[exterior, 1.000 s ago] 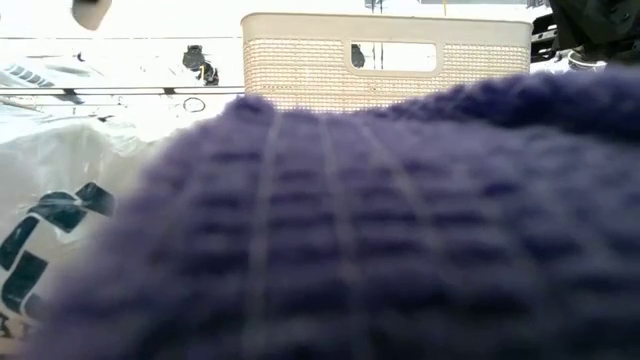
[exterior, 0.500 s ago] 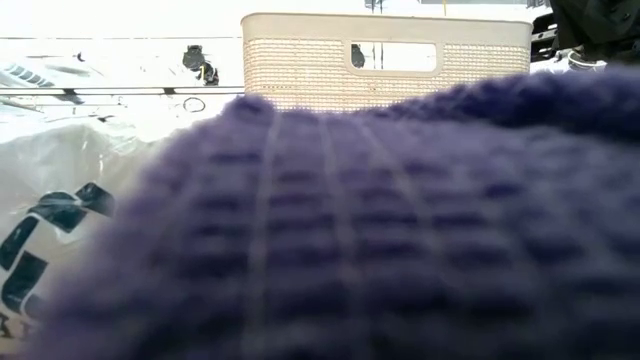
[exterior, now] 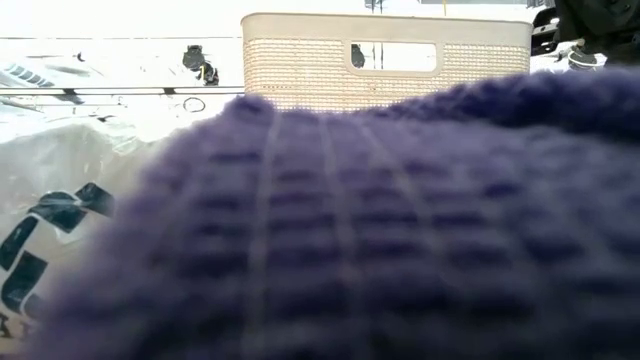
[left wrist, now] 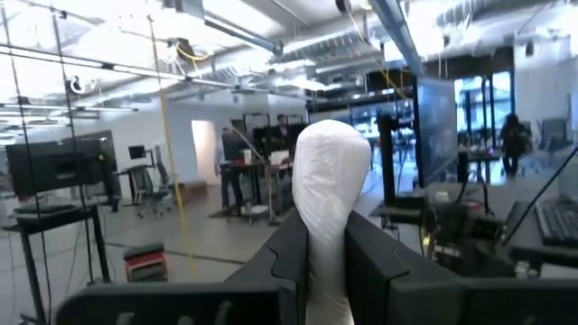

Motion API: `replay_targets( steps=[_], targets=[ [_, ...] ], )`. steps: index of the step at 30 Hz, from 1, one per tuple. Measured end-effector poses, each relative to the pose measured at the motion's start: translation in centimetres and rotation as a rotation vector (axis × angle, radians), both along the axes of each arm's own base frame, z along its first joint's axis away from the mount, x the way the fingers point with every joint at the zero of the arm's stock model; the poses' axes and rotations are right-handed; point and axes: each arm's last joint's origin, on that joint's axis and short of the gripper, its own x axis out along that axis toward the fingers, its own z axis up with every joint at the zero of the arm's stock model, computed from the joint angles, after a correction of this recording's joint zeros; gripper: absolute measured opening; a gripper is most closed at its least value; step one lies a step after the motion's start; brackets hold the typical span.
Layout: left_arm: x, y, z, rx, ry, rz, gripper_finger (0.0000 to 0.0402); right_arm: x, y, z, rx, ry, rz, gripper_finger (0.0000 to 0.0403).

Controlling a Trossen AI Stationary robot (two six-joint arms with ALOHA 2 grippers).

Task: Pick & place medical supplies in basket/bin
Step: Put the rolled white gauze into the white container

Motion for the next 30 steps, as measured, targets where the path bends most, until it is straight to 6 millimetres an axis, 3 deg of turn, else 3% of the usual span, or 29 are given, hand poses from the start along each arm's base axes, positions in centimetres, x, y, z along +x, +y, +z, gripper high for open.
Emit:
replay_targets(
  steps=[6,13,21,25,30],
  targets=[
    [6.4,1.6,-0.7,-0.008,0.118,-0.109,0.0047,0.0,0.0,0.1,-0.01,-0.018,-0.004,0.0],
    [15.2,7.2,-2.3,-0.132,0.283,-0.26,0.0047,-0.1,0.0,0.4,-0.016,-0.048,-0.005,0.0],
    [24.8,12.4,-7.8,-0.238,0.504,-0.381,0.0047,-0.1,0.0,0.4,-0.031,-0.056,-0.011,0.0],
    [28.0,14.2,-11.3,-0.341,0.648,-0.367,0.0047,-0.1,0.0,0.3,-0.032,-0.05,-0.011,0.0],
    [30.7,14.5,-13.9,-0.338,0.814,-0.42,0.0047,-0.1,0.0,0.2,-0.035,-0.036,-0.01,0.0]
  ],
)
